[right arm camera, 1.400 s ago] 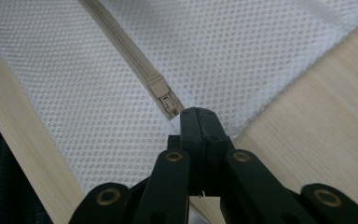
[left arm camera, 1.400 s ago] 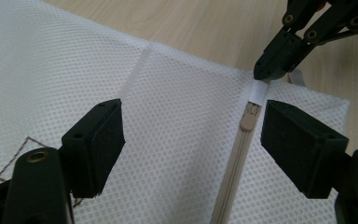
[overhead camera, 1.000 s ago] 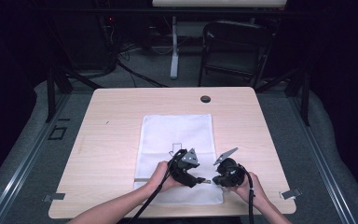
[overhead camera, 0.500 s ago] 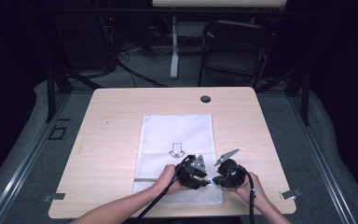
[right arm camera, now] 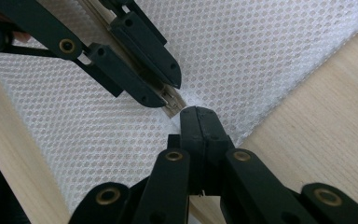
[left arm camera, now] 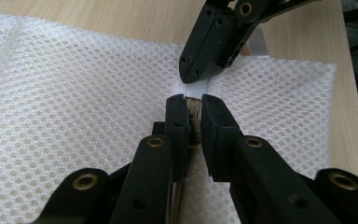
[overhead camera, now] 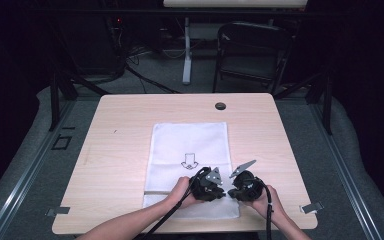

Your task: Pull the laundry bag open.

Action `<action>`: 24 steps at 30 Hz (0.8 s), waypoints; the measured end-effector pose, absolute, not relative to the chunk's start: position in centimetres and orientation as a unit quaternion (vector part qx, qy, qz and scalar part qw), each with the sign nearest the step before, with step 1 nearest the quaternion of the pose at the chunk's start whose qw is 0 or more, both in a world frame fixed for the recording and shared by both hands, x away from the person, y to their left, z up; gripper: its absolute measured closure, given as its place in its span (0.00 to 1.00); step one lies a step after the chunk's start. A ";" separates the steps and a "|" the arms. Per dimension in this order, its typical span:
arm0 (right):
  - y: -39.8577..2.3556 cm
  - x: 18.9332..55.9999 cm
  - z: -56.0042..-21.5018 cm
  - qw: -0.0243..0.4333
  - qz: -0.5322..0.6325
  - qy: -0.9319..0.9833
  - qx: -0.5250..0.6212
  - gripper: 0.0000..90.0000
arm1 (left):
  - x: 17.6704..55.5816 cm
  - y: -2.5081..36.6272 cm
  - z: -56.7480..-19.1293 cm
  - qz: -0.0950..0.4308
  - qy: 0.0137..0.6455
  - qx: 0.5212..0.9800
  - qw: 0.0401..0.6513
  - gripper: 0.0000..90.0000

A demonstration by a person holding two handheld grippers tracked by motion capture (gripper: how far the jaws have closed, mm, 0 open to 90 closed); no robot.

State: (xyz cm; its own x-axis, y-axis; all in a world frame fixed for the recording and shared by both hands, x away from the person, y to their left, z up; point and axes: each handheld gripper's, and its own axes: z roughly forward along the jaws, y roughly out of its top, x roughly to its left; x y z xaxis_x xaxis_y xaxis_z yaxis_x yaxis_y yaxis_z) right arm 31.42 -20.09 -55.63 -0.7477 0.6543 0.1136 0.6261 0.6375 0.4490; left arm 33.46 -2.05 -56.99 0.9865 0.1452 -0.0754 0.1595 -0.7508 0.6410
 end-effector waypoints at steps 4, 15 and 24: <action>-20.0 31.4 -55.6 0.026 0.236 0.903 0.358 1.00 | 33.5 -1.9 -57.0 -0.016 0.086 0.934 0.345 0.91; -20.0 31.4 -55.6 0.025 0.235 0.901 0.363 1.00 | 33.5 -1.8 -56.9 -0.013 0.084 0.934 0.346 0.91; -20.0 31.5 -55.6 0.026 0.229 0.904 0.361 1.00 | 33.5 -1.4 -56.9 -0.012 0.084 0.935 0.345 0.91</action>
State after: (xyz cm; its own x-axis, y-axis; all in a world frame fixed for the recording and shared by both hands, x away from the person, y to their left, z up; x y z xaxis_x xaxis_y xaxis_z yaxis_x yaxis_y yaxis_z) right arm 31.51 -20.02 -55.56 -0.7385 0.6639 0.1177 0.6399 0.6349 0.4330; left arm 33.51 -1.35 -56.87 0.9856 0.1481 -0.0812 0.1653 -0.7474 0.6435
